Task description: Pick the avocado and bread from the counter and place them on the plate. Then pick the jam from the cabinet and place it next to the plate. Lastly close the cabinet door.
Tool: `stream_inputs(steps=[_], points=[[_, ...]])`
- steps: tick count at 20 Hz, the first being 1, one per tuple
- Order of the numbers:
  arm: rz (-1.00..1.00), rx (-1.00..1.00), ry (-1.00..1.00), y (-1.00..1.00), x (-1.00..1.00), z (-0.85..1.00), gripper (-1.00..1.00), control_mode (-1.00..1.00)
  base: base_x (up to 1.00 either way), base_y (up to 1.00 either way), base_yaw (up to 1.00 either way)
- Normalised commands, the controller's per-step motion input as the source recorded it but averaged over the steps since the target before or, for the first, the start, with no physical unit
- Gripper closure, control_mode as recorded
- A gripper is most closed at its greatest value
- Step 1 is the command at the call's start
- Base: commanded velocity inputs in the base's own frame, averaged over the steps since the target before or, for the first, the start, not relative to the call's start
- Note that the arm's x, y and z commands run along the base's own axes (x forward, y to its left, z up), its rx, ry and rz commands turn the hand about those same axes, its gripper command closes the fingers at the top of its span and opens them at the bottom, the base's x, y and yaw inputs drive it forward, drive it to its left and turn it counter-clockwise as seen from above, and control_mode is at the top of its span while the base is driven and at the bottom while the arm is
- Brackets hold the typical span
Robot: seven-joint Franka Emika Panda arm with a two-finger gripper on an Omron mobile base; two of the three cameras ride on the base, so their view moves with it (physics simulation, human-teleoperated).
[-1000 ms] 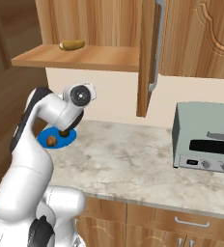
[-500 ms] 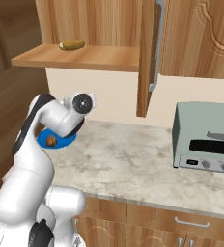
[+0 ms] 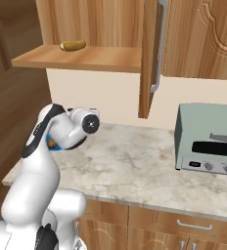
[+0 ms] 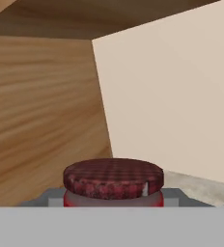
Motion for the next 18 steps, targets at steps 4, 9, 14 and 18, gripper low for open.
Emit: stream_inputs(steps=[4, 9, 14, 18], points=[[-0.05, 0.08, 0.00, 0.19, 0.37, -0.40, 1.00, -1.00, 0.00, 0.00, 0.00], [-0.05, 0.05, 0.00, 0.22, 0.39, -0.37, 1.00, -1.00, 0.00, 0.00, 0.00], [-0.03, 0.00, 0.00, 0.05, 0.19, -0.33, 1.00, -1.00, 0.00, 0.00, 0.00], [0.00, 0.00, 0.00, -0.03, -0.04, -0.42, 1.00, -1.00, 0.00, 0.00, 0.00]])
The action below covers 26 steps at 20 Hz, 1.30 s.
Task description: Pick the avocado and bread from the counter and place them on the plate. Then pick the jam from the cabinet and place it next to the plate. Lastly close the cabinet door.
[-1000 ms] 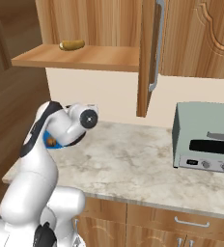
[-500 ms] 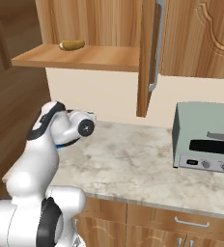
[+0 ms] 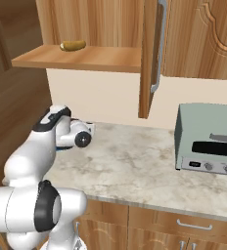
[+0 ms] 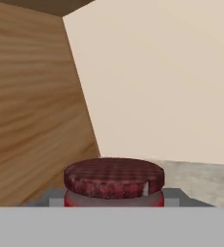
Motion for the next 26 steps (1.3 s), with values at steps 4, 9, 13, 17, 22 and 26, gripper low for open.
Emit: stream_inputs(steps=[4, 9, 13, 17, 22, 26], points=[[0.00, 0.00, 0.01, -0.03, -0.02, -0.46, 1.00, -1.00, 0.00, 0.00, 0.00], [0.00, 0.00, 0.00, -0.04, 0.00, -0.35, 1.00, -1.00, 0.00, 0.00, 0.00], [0.00, 0.00, 0.00, -0.07, 0.24, -0.23, 1.00, -1.00, 0.00, 0.00, 0.00], [0.02, 0.00, -0.03, -0.27, 0.21, -0.25, 1.00, -1.00, 0.00, 0.00, 0.00], [0.00, 0.00, 0.00, -0.01, 0.00, -0.01, -1.00, -1.00, 0.00, 0.00, 0.00], [0.00, 0.01, 0.00, 0.00, 0.05, 0.19, -1.00, -1.00, 0.00, 0.00, 0.00]])
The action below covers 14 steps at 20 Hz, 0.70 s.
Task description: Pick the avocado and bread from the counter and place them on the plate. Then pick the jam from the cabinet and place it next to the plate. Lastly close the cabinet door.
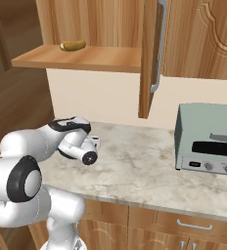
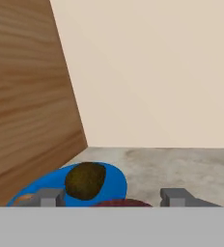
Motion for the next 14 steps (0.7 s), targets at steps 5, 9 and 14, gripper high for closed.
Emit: stream_inputs(steps=[5, 9, 14], points=[[0.00, 0.00, 0.01, 0.06, 0.10, 0.36, -1.00, -1.00, 0.00, 0.00, 0.00], [-0.01, 0.00, 0.07, 0.05, -0.14, 0.60, -1.00, -1.00, 0.00, 0.00, 0.00], [0.00, 0.00, 0.13, 0.00, -0.46, 0.60, -1.00, -1.00, 0.00, 0.00, 0.00]])
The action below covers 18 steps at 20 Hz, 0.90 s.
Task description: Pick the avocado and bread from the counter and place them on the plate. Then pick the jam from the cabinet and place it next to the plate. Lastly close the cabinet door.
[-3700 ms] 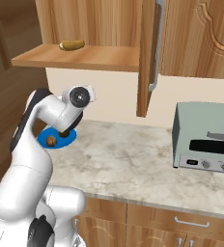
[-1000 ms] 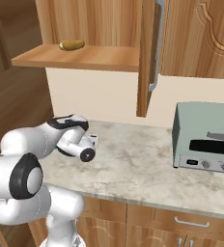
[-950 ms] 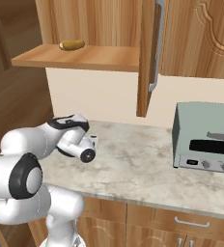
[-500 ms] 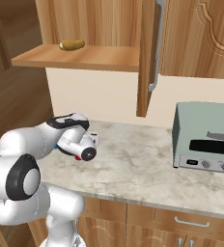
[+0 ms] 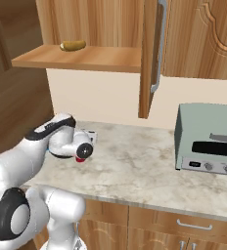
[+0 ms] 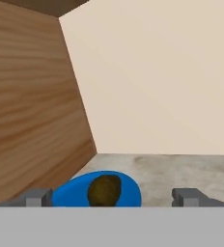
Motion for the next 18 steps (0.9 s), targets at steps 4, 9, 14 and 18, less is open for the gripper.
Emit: stream_inputs(steps=[4, 9, 14, 18], points=[[0.01, 0.00, 0.12, 0.02, -0.75, 0.40, -1.00, -1.00, 0.00, 0.00, 0.00], [0.05, 0.00, 0.02, 0.09, -0.84, 0.34, -1.00, -1.00, 0.00, 0.00, 0.00], [0.04, 0.00, 0.00, 0.10, -0.80, 0.56, -1.00, -1.00, 0.00, 0.00, 0.00], [0.07, 0.00, -0.01, 0.21, -0.83, 0.50, -1.00, -1.00, 0.00, 0.00, 0.00]])
